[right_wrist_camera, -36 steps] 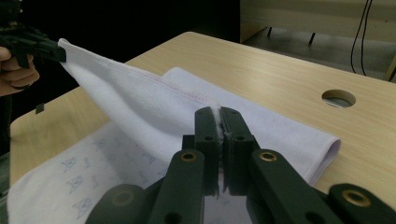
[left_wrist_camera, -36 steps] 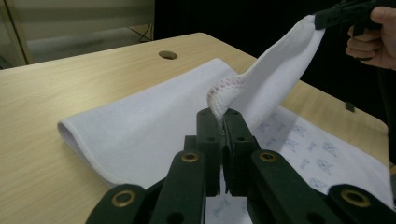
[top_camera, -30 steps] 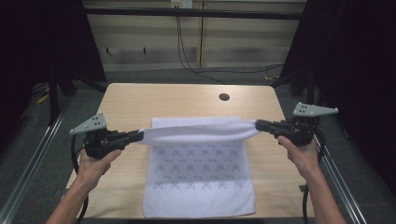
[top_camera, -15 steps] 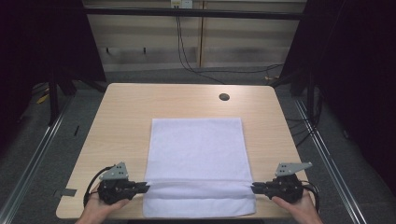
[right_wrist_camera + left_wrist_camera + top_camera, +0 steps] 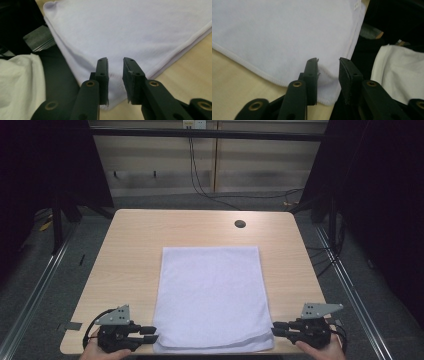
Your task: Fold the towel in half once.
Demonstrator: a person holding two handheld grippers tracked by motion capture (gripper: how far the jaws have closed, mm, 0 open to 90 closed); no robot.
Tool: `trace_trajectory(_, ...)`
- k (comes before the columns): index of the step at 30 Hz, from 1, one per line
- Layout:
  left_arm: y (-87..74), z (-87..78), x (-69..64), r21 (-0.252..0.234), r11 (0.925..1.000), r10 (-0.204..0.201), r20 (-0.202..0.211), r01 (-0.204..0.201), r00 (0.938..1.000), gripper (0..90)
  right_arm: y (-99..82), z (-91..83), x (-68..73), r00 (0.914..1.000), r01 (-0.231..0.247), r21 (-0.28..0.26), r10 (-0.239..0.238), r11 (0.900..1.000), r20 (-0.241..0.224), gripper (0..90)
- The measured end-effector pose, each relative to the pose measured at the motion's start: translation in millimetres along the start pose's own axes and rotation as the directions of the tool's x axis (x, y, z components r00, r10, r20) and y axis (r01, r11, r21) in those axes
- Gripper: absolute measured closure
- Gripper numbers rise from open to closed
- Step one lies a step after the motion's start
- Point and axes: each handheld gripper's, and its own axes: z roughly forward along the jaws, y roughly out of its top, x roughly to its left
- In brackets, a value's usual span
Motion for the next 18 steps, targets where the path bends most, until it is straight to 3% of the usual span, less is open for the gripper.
trace_trajectory(3, 11.2, 6.0, 23.1, -0.059, 0.9967, -0.059, -0.044, 0.056, 0.9973, 65.9, 15.0, 8.8, -9.7, 0.9998, 0.001, -0.009, -0.001, 1.0000, 0.018, 70.9)
trace_trajectory(4, 15.0, 10.2, 32.2, -0.061, 0.9945, -0.089, -0.058, 0.085, 0.9944, 65.3, 20.9, 12.7, -14.6, 0.9998, 0.000, -0.017, 0.000, 0.9998, 0.021, 70.3)
trace_trajectory(6, 23.3, 20.1, 51.5, -0.035, 0.9935, -0.111, -0.098, 0.108, 0.9890, 64.9, 33.3, 21.3, -25.4, 0.9996, -0.010, -0.029, 0.011, 0.9995, 0.025, 69.3)
trace_trajectory(9, 31.9, 36.8, 77.6, -0.036, 0.9893, -0.146, -0.159, 0.141, 0.9765, 66.4, 51.3, 40.5, -42.3, 0.9993, -0.006, -0.032, 0.007, 0.9995, 0.037, 68.2)
trace_trajectory(11, 35.8, 50.0, 92.3, -0.005, 0.9912, -0.131, -0.180, 0.132, 0.9748, 66.8, 60.6, 55.7, -53.3, 0.9985, -0.010, -0.021, 0.011, 0.9997, 0.053, 67.8)
trace_trajectory(12, 37.2, 55.9, 98.2, 0.005, 0.9908, -0.131, -0.200, 0.135, 0.9710, 66.2, 64.6, 63.1, -58.4, 0.9982, -0.016, -0.012, 0.016, 0.9998, 0.058, 67.3)
trace_trajectory(15, 41.2, 67.0, 113.0, 0.026, 0.9895, -0.133, -0.214, 0.142, 0.9676, 66.3, 75.0, 84.9, -71.0, 0.9950, -0.017, 0.020, 0.015, 0.9997, 0.099, 62.4)
trace_trajectory(16, 42.7, 69.6, 116.0, 0.031, 0.9907, -0.121, -0.244, 0.133, 0.9622, 66.2, 78.4, 91.5, -75.3, 0.9943, -0.014, 0.031, 0.011, 0.9994, 0.106, 62.6)
trace_trajectory(17, 43.6, 71.9, 119.2, 0.030, 0.9900, -0.126, -0.251, 0.138, 0.9597, 65.7, 81.8, 97.9, -79.5, 0.9939, -0.015, 0.038, 0.011, 0.9992, 0.109, 62.6)
trace_trajectory(18, 44.6, 74.3, 122.5, 0.023, 0.9882, -0.142, -0.235, 0.151, 0.9616, 64.7, 84.9, 104.0, -83.5, 0.9931, -0.016, 0.039, 0.011, 0.9991, 0.117, 62.6)
